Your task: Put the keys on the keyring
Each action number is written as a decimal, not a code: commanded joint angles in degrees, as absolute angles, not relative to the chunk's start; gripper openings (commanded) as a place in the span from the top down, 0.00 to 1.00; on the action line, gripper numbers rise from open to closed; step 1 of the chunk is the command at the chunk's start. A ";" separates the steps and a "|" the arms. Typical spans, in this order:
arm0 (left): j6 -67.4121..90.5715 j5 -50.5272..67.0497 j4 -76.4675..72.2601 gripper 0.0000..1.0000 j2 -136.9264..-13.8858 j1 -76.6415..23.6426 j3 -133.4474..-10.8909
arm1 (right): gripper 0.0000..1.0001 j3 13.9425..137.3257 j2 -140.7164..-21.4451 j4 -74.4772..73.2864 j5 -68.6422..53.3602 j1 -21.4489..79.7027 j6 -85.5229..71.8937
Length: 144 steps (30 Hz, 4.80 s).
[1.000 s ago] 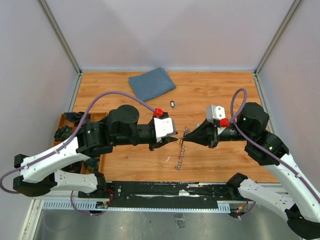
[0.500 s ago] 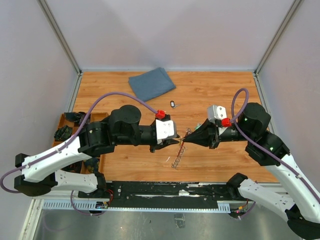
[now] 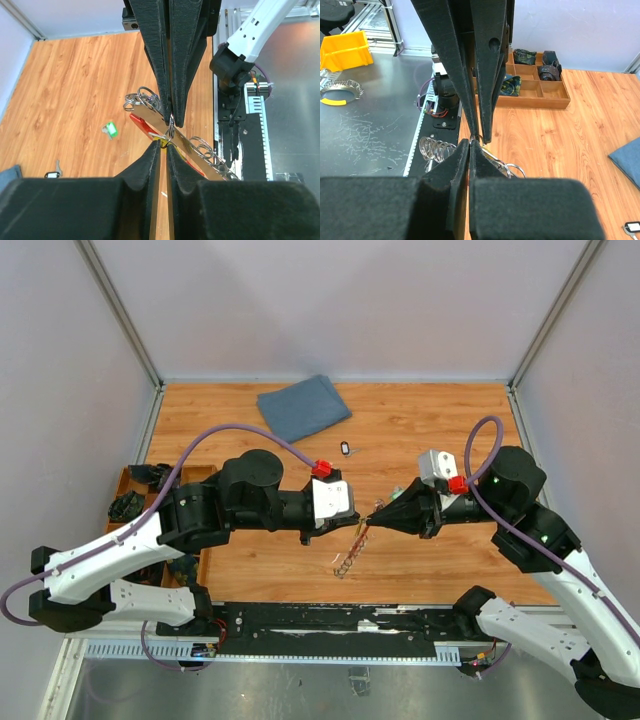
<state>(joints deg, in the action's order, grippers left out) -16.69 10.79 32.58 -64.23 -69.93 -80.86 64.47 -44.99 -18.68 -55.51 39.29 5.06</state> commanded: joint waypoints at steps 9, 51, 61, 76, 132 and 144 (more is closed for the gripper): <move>-17.05 12.05 31.05 0.99 -64.42 -70.20 -80.61 | 1.00 66.40 -43.64 -14.95 -55.82 39.86 4.04; -13.32 14.44 21.37 0.70 -61.08 -70.18 -76.77 | 1.00 65.16 -42.64 -11.34 -52.73 39.85 2.55; -12.96 15.66 20.40 0.70 -62.73 -70.21 -76.17 | 1.00 65.04 -42.41 -10.67 -52.89 39.90 2.03; -12.74 11.50 18.63 0.99 -62.32 -70.14 -75.35 | 1.00 64.28 -42.03 -11.47 -53.32 39.88 2.10; -21.42 -6.97 56.46 1.00 -78.59 -72.58 -95.93 | 0.69 39.95 -39.90 8.07 -37.92 46.14 16.60; -21.45 -6.30 56.30 1.00 -77.87 -72.63 -95.71 | 0.83 41.58 -41.90 5.23 -40.20 46.40 16.61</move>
<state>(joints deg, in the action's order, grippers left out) -20.67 -7.18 57.47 -79.11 -71.88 -93.80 40.62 -41.21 5.74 -39.00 45.45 15.55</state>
